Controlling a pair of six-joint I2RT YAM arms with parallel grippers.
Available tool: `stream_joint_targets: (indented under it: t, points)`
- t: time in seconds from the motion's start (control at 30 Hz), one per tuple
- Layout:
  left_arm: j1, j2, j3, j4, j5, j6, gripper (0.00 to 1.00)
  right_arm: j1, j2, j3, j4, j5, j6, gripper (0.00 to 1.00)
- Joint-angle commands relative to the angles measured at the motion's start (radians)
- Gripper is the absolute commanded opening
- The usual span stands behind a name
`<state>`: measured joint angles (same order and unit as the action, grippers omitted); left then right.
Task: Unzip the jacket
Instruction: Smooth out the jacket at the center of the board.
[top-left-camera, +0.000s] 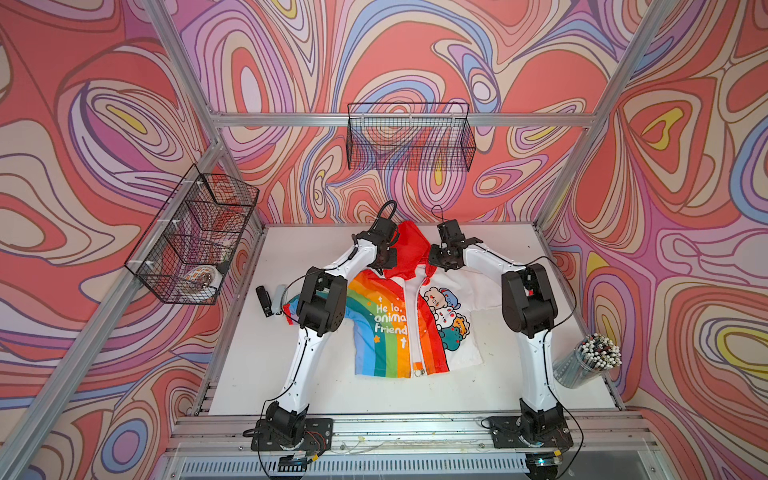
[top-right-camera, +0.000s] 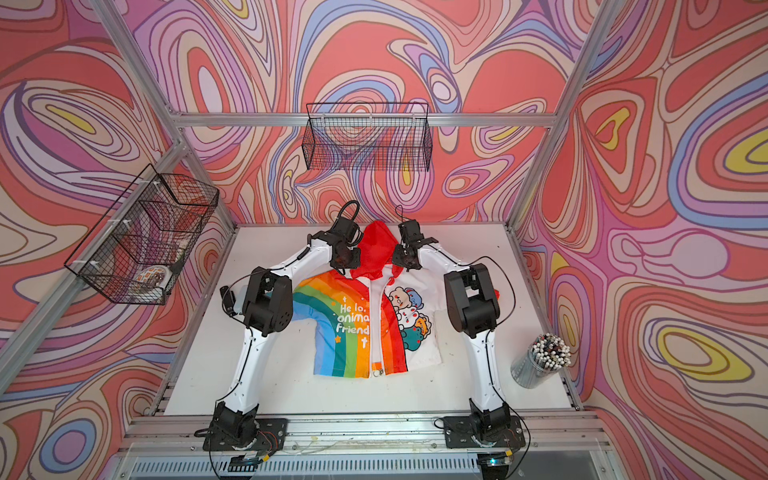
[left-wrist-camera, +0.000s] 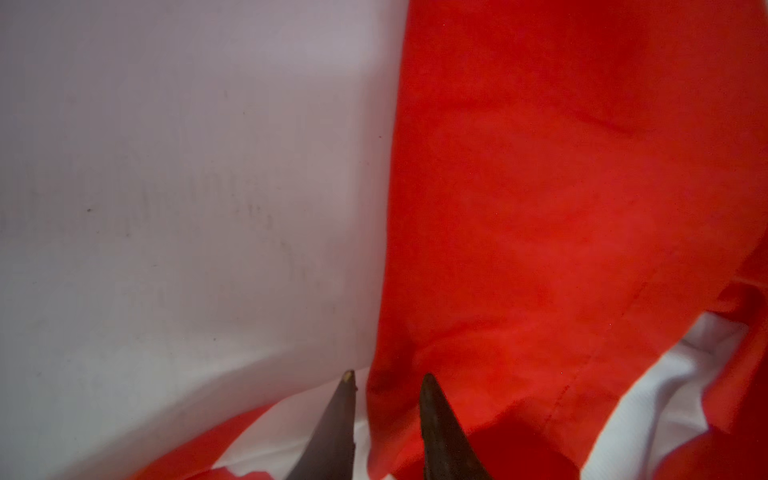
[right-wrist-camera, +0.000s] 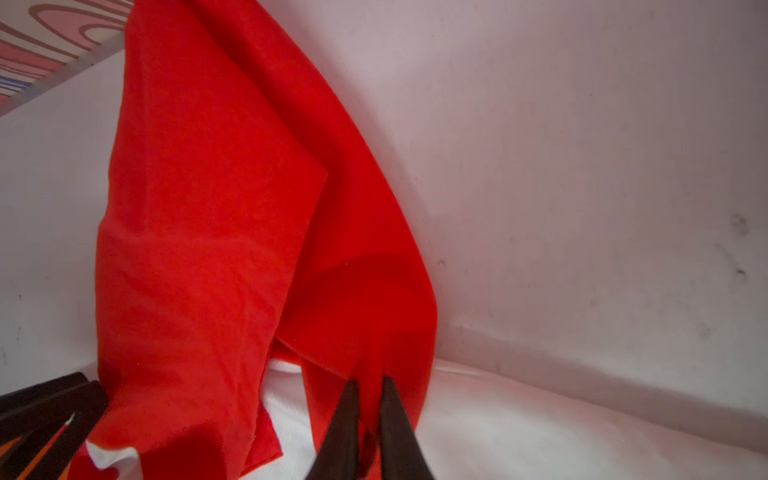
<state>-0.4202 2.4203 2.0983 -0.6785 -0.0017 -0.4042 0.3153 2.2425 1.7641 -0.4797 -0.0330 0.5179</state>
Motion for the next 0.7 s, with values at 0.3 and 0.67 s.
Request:
stream_joint_targets:
  t: [0.3,0.67]
  points:
    - [-0.012,-0.157,-0.163,0.157,0.147,0.102,0.41,-0.037,0.019,-0.089,0.067,-0.123,0.116,0.00]
    - [-0.109,-0.080,-0.038,0.176,0.127,0.192,0.46,-0.089,0.025,-0.162,0.167,-0.284,0.208,0.00]
